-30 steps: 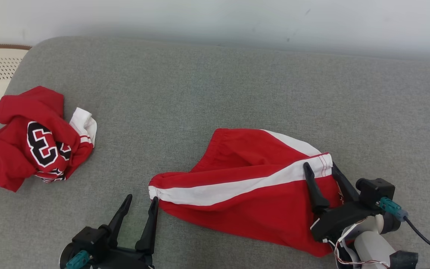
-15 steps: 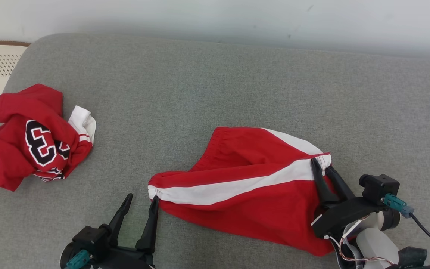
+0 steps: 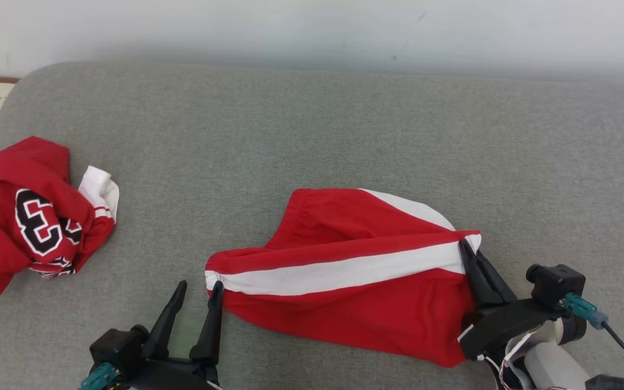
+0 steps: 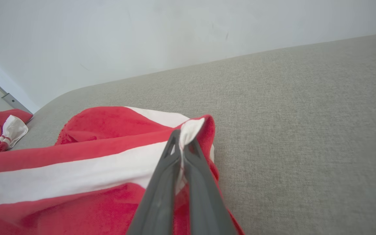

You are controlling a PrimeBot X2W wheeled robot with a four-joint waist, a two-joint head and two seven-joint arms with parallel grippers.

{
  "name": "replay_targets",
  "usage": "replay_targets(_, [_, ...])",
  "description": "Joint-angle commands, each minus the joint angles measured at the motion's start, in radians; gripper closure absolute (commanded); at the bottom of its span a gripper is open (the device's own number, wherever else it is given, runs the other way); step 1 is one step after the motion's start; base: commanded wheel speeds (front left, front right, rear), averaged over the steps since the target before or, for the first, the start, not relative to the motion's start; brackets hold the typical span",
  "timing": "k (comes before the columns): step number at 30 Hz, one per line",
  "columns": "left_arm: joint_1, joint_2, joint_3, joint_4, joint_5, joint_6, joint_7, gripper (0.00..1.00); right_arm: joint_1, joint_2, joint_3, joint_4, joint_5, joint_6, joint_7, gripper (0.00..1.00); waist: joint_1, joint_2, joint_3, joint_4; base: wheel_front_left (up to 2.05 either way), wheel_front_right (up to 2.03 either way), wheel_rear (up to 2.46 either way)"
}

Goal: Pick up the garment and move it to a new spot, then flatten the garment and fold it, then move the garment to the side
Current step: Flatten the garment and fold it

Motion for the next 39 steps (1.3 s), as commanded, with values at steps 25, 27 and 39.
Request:
replay_targets(25, [-0.024, 0.014, -0.033, 0.075, -0.052, -0.008, -0.002, 0.29, 0.036, -0.019, 0.059, -0.016, 0.011, -0.001, 0.000, 1.00, 0.0000, -0.0001, -0.019, -0.076, 0.00, 0.00, 0.00])
replay_targets(27, [-0.031, 0.018, -0.040, 0.081, -0.050, -0.008, -0.002, 0.84, 0.032, -0.018, 0.059, -0.017, 0.011, -0.001, 0.000, 1.00, 0.0000, -0.0001, -0.017, -0.077, 0.00, 0.00, 0.00])
replay_targets(39, [-0.119, 0.076, -0.111, 0.061, -0.077, -0.008, -0.002, 1.00, -0.024, -0.016, 0.014, -0.060, -0.008, -0.001, 0.000, 1.00, 0.0000, -0.0001, -0.021, -0.075, 0.00, 0.00, 0.00])
